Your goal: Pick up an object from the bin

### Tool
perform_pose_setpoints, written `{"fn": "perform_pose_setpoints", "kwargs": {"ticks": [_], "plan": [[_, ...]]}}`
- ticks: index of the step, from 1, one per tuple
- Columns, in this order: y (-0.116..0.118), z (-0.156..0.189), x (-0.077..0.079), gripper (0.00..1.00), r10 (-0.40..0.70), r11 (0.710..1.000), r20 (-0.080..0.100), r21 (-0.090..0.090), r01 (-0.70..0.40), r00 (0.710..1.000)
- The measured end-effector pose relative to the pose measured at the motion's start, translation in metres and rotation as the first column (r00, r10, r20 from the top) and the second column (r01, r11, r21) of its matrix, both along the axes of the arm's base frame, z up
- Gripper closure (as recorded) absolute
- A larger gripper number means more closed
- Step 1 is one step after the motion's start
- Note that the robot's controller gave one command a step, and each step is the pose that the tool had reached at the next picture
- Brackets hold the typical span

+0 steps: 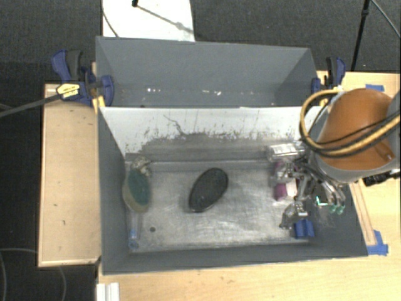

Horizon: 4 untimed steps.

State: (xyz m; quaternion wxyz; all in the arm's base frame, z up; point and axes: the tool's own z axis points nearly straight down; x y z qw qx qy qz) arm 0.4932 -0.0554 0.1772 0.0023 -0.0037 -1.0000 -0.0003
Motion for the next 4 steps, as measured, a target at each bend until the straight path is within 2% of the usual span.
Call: {"fn": "perform_pose_setpoints", "kwargs": {"ticks": [1, 2, 3, 4], "plan": [[0.103, -0.074, 0.055, 0.00, 0.117, 0.993, 0.009, 0.003, -0.117, 0.993], [0.159, -0.105, 0.059, 0.00, 0.308, 0.951, 0.011, -0.001, -0.308, 0.951], [0.158, -0.102, 0.062, 1.00, 0.307, 0.952, 0.019, -0.002, -0.307, 0.952], [0.245, 0.051, 0.009, 1.00, 0.459, 0.888, 0.014, 0.001, -0.459, 0.888]]}}
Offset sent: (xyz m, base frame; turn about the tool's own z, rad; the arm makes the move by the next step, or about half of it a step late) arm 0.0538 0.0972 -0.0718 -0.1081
